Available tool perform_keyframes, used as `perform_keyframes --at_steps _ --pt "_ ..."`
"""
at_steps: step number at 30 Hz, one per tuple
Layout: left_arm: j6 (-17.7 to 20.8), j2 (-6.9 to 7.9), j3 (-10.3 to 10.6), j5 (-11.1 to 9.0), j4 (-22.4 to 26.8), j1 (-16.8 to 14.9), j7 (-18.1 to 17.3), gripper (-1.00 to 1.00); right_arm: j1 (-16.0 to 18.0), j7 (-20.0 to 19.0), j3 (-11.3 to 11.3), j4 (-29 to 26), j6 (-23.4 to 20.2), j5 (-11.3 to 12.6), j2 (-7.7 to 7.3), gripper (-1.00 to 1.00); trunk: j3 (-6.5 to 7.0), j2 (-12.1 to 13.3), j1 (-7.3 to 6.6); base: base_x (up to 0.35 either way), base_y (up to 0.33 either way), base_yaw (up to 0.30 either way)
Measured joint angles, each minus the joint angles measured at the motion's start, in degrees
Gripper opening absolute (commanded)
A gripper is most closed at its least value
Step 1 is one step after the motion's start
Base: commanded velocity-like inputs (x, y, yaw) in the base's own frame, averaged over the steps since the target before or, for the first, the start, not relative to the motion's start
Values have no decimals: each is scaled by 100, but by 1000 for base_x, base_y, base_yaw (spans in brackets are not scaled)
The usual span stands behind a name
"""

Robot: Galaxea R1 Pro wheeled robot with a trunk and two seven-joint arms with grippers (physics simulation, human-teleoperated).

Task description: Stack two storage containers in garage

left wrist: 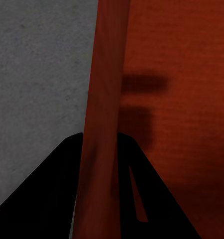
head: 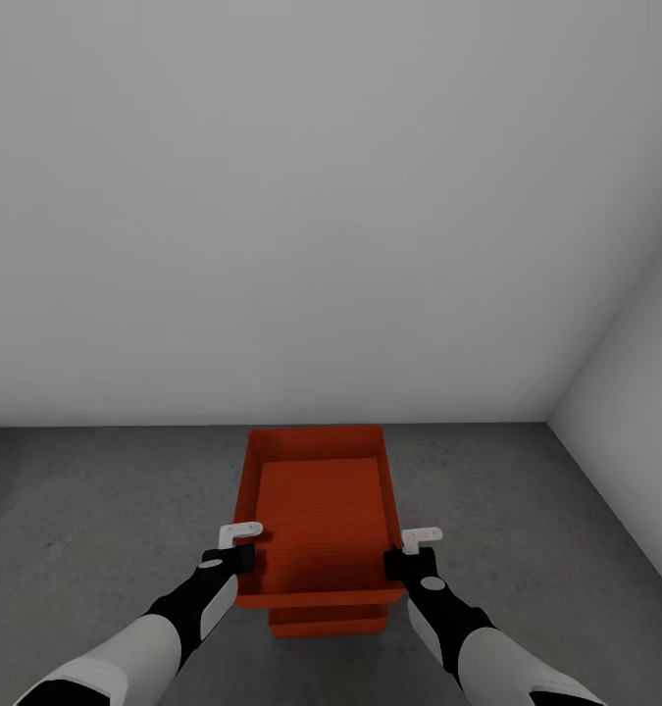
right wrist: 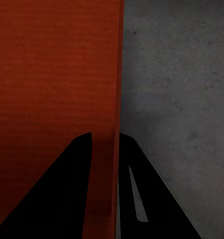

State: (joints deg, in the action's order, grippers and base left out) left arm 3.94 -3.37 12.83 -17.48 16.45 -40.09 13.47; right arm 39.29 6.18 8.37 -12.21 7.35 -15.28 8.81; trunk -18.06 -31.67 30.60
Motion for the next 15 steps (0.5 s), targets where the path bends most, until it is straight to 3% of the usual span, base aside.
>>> perform_keyframes --at_steps 15 --pt "-16 -25 -45 45 -15 -2 3 -100 0 -32 11 -4 1 -4 -20 -100 0 0 0 0 0 0"
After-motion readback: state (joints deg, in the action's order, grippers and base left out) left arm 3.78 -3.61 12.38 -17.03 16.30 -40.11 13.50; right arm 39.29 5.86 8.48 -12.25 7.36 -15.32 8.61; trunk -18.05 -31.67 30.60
